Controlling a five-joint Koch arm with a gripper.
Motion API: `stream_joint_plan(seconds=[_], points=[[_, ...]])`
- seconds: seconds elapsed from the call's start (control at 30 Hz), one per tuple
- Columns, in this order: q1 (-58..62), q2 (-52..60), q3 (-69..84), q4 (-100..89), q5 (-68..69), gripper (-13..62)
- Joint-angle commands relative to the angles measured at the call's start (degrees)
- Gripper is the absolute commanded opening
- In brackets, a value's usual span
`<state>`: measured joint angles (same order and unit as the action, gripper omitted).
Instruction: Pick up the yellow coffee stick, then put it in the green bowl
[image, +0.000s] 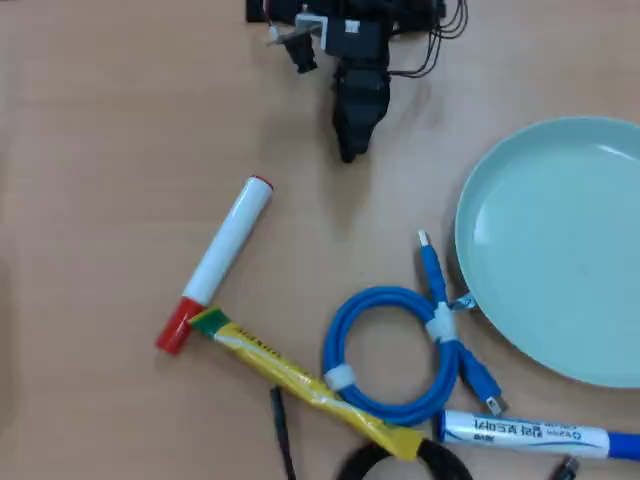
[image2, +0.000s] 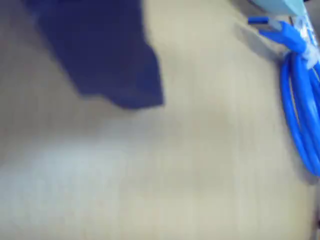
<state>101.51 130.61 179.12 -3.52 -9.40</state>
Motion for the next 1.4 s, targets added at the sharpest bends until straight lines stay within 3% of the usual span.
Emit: stream_joint_plan(seconds=[0.0, 0.57, 0.97, 1.37], points=[[-2.20, 5.45, 1.67, 6.50, 0.09, 53.0], [-11.51, 5.36, -5.45, 9.67, 0.26, 53.2], [-13.80, 4.13, -33.93, 39.11, 6.42, 53.1], [-13.89, -18.81, -76.73, 68.20, 6.50, 53.3]])
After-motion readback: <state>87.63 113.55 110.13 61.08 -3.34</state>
